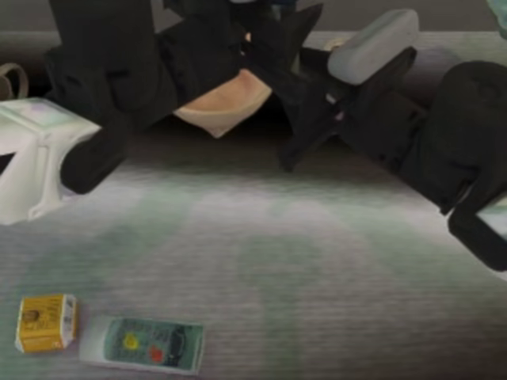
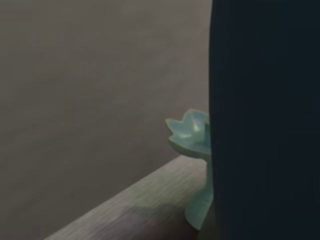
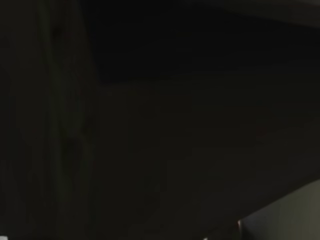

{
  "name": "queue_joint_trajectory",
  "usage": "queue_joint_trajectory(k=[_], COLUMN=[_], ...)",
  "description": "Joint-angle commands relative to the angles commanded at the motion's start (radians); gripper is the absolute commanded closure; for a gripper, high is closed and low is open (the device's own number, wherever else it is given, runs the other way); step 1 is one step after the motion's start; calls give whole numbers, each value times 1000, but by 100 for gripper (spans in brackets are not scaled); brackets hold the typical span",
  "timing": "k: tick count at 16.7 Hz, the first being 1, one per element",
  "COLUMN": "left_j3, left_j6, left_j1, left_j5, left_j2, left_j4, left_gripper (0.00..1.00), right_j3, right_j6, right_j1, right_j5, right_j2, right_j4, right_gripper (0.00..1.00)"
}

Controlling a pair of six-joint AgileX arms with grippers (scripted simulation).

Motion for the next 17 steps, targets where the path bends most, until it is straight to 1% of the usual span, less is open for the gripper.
queue_joint_trajectory(k=[2,3,11,17], left_j3=[0,0,0,0], left_j6=[0,0,0,0], left_j1=[0,0,0,0], left_j5=[0,0,0,0], left_j2=[0,0,0,0], left_j4=[0,0,0,0], left_gripper=[98,100,100,100], right_j3=[0,0,0,0], right_j6=[0,0,0,0], right_j1=[0,0,0,0], right_j5=[0,0,0,0], right_j2=[0,0,0,0], right_j4=[0,0,0,0], right_gripper=[100,100,100,55])
